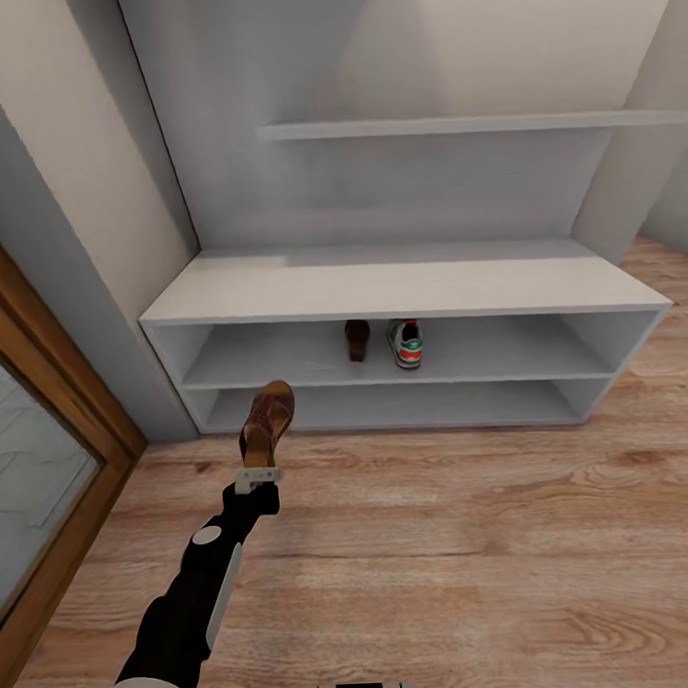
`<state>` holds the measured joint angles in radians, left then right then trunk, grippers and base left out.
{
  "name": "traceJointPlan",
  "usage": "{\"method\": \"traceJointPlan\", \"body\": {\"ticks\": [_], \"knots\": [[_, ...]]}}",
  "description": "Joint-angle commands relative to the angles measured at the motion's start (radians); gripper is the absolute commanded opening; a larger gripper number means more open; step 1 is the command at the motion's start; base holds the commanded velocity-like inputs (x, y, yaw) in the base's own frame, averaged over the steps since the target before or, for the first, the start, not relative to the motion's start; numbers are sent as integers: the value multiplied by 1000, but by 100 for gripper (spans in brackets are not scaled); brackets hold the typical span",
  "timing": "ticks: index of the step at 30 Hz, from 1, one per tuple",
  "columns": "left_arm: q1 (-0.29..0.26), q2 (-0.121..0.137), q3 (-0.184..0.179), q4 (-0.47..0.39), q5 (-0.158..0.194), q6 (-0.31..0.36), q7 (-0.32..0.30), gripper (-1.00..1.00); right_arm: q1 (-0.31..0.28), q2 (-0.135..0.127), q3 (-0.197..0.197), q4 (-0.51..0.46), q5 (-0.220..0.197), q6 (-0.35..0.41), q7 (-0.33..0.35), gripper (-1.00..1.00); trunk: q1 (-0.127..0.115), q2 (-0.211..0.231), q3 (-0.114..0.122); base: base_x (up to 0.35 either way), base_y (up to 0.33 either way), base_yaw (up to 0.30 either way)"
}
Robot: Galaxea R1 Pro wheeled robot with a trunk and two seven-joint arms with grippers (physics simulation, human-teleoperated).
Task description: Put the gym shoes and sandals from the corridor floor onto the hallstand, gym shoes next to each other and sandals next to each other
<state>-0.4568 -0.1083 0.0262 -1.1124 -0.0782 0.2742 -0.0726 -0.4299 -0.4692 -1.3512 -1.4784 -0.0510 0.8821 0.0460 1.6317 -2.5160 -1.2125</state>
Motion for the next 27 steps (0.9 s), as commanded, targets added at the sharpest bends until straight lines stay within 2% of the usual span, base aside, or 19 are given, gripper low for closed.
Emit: {"method": "traceJointPlan", "body": {"ticks": [1,7,14,18,24,25,27], "knots": [[0,-1,3,-2,-10,6,-5,-100,-1,0,-2,-1,-4,5,2,-100,0,0,-1,22,-14,0],[0,-2,3,-2,-13,9,6,-100,-1,0,-1,0,-4,5,2,-100,0,0,-1,160,-5,0],[-1,-3,1,-2,-14,10,139,-100,-1,0,0,0,-4,5,2,-100,0,0,-1,123,0,0],[-37,-3,1,-1,-13,10,183,-100,-1,0,0,0,-4,5,2,-100,0,0,-1,11,0,0],[-78,-13,-1,4,-11,16,197,-100,-1,1,0,0,-4,5,2,-100,0,0,-1,1,0,0],[-84,-19,-11,5,-11,22,196,-100,-1,1,0,0,-4,5,2,-100,0,0,-1,0,0,0],[-93,-27,-58,9,-11,38,196,-100,-1,1,0,0,-4,5,2,-100,0,0,-1,0,0,0]]}}
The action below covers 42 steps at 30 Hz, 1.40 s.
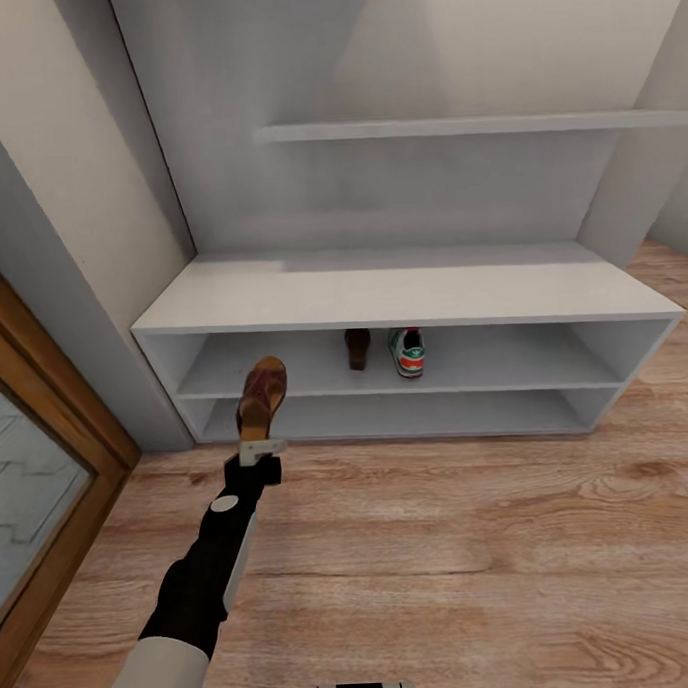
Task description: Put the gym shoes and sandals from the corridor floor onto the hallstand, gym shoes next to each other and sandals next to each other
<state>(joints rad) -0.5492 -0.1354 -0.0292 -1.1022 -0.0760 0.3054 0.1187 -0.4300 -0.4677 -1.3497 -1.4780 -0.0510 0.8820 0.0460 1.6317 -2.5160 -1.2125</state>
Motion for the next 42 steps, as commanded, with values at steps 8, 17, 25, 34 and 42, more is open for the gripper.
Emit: {"method": "traceJointPlan", "body": {"ticks": [8,17,25,34,42], "knots": [[-8,-4,-100,76,-10,19,3,-100,-1,0,-2,2,-4,4,1,-100,0,0,-1,0,0,0],[-13,-3,-101,127,-10,23,-4,-100,-1,1,40,-2,-4,2,2,-100,0,0,-1,0,0,0],[-55,-2,-102,126,-13,114,-5,-100,-1,1,89,-2,-4,3,1,-100,0,0,-1,0,0,0],[-57,-2,-103,122,-13,120,-4,-100,-1,1,90,-2,-4,3,1,-100,0,0,-1,0,0,0],[-85,-3,-103,125,-12,121,-4,-100,-1,1,92,-2,-5,3,1,-100,0,0,-1,61,0,0]]}}
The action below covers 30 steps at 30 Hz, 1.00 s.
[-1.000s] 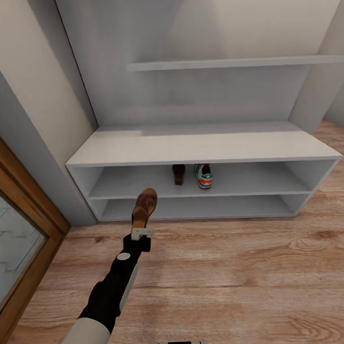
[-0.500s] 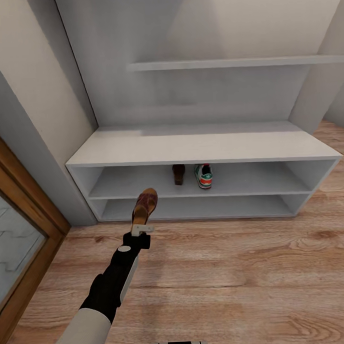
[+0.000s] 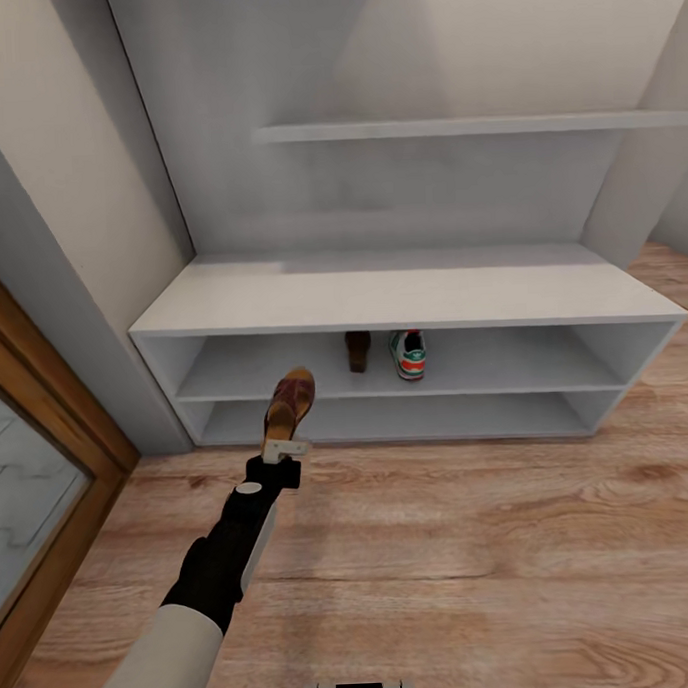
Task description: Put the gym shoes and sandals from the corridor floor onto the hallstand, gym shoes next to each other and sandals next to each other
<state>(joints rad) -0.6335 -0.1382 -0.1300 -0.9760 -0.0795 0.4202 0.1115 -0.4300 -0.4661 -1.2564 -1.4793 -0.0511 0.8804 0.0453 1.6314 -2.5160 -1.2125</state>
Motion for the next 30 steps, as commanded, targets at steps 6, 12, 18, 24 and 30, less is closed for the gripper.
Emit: {"method": "traceJointPlan", "body": {"ticks": [6,12,18,24,30], "knots": [[-13,0,-5,2,-9,7,4,-100,-1,0,-2,0,-4,5,1,-100,0,0,-1,224,0,0],[-14,0,-8,2,-8,7,4,-100,-1,0,-2,0,-4,5,1,-100,0,0,-1,33,0,0],[-21,0,-9,45,-8,7,2,-100,-1,0,-2,0,-5,5,1,-100,0,0,-1,2,0,0],[-53,0,-10,82,-8,8,2,-100,-1,0,-2,-1,-4,5,1,-100,0,0,-1,0,0,0],[-111,0,-10,180,-8,7,2,-100,-1,0,-2,-1,-4,5,1,-100,0,0,-1,0,0,0]]}}
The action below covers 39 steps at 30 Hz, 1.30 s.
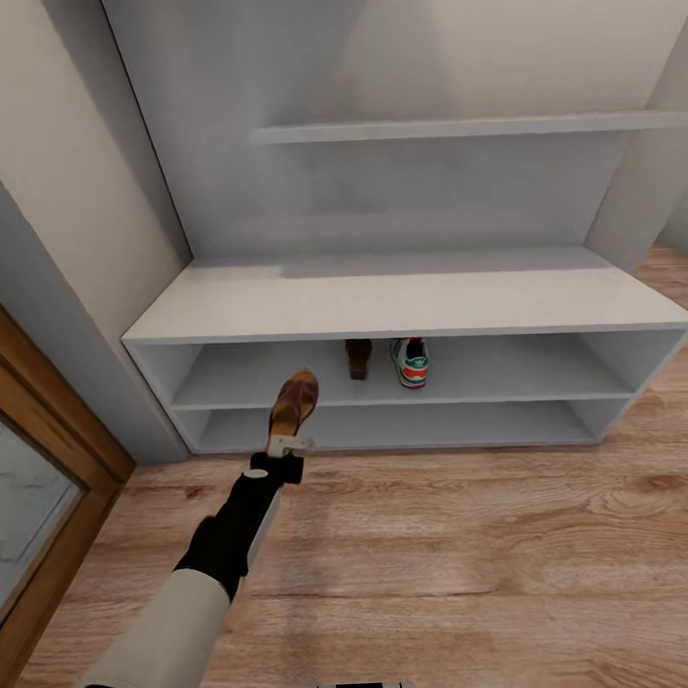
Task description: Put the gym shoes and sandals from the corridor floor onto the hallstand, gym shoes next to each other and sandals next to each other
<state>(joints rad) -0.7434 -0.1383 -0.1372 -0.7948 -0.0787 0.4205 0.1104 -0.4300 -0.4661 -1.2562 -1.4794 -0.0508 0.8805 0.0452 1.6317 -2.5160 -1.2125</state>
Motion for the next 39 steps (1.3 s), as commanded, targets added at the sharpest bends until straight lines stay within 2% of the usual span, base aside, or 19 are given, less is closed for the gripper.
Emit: {"method": "traceJointPlan", "body": {"ticks": [1,14,21,25,30,39], "knots": [[-12,0,-2,14,-9,6,4,-100,-1,0,-2,-1,-5,5,2,-100,0,0,-1,0,0,0],[-57,0,-4,45,-9,6,3,-100,-1,0,-2,-1,-4,5,1,-100,0,0,-1,0,0,0],[-59,0,-9,48,-9,6,3,-100,-1,0,-2,-1,-4,5,1,-100,0,0,-1,13,0,0],[-59,0,-15,87,-9,4,3,-100,-1,0,-2,-1,-4,5,1,-100,0,0,-1,266,0,0],[-59,1,-16,97,-9,2,3,-100,-1,0,-2,-1,-5,5,1,-100,0,0,-1,239,0,0],[-59,1,-18,100,-9,3,3,-100,-1,0,-2,-1,-4,5,1,-100,0,0,-1,26,0,0]]}}
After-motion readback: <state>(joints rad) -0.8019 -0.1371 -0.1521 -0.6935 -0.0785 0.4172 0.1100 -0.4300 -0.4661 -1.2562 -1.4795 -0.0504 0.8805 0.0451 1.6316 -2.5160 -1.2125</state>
